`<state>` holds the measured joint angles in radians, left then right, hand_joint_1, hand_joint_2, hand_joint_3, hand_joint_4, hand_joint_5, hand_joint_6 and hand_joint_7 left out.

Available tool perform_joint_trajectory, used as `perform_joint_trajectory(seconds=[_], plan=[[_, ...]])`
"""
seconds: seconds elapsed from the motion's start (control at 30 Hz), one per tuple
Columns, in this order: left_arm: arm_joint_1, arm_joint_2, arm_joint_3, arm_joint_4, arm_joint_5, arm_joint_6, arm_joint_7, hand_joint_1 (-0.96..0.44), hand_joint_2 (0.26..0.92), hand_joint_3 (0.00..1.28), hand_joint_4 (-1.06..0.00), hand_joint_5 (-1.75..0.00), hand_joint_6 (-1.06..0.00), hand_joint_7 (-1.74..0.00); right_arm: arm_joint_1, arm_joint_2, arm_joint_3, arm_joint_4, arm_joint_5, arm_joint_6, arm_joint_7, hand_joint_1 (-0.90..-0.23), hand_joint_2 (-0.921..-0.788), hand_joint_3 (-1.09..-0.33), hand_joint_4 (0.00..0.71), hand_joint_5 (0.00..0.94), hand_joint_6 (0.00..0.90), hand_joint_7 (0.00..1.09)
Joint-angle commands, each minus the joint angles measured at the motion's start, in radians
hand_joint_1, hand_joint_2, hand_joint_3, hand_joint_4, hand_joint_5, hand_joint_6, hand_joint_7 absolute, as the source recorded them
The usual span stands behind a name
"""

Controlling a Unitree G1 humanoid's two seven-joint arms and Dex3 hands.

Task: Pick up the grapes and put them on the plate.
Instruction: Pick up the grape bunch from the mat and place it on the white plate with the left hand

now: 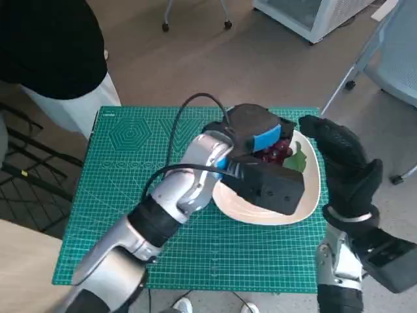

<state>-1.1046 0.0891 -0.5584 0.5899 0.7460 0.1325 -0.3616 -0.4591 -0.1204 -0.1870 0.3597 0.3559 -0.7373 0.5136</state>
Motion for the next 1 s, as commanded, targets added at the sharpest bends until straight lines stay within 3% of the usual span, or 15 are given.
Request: perform_joint_trajectory(seconds=[0.03, 0.37, 0.73, 0.77, 0.9, 0.97, 1.0], plan=[[-0.038, -0.015, -0.010, 0.028, 0.001, -0.014, 0.006, 0.00, 0.921, 0.19, -0.53, -1.46, -0.54, -1.13, 0.023, -0.001, -0.006, 0.011, -0.009, -0.011, -0.016, -0.475, -0.921, -0.562, 0.273, 0.004, 0.060, 0.47], [-0.044, -0.022, -0.010, 0.083, -0.004, -0.045, 0.038, 0.00, 0.921, 0.20, -0.53, -1.38, -0.49, -1.25, 0.023, 0.001, -0.006, 0.019, -0.020, -0.021, -0.036, -0.464, -0.921, -0.567, 0.274, 0.003, 0.072, 0.45], [-0.037, -0.031, 0.010, 0.120, -0.041, -0.060, 0.039, 0.02, 0.920, 0.25, -0.48, -1.43, -0.43, -1.28, 0.022, 0.003, 0.001, 0.025, -0.029, -0.025, -0.048, -0.468, -0.921, -0.568, 0.274, 0.002, 0.077, 0.44], [-0.036, -0.033, 0.014, 0.121, -0.052, -0.059, 0.028, 0.06, 0.920, 0.25, -0.47, -1.44, -0.41, -1.18, 0.022, 0.003, 0.002, 0.025, -0.030, -0.025, -0.049, -0.468, -0.921, -0.568, 0.274, 0.002, 0.077, 0.44], [-0.042, -0.041, 0.039, 0.149, -0.115, -0.067, -0.040, 0.27, 0.916, 0.24, -0.49, -1.43, -0.32, -0.43, 0.021, 0.004, 0.004, 0.024, -0.031, -0.023, -0.053, -0.468, -0.921, -0.568, 0.274, 0.002, 0.079, 0.44], [-0.050, -0.040, 0.051, 0.171, -0.151, -0.089, -0.078, 0.18, 0.894, 0.21, -0.41, -1.17, -0.27, -0.24, 0.021, 0.004, 0.004, 0.024, -0.032, -0.022, -0.054, -0.466, -0.921, -0.568, 0.273, 0.002, 0.080, 0.44], [-0.052, -0.039, 0.056, 0.181, -0.167, -0.103, -0.093, 0.08, 0.878, 0.18, -0.34, -0.94, -0.24, -0.18, 0.021, 0.005, 0.005, 0.023, -0.032, -0.022, -0.054, -0.466, -0.921, -0.569, 0.273, 0.002, 0.080, 0.43]])
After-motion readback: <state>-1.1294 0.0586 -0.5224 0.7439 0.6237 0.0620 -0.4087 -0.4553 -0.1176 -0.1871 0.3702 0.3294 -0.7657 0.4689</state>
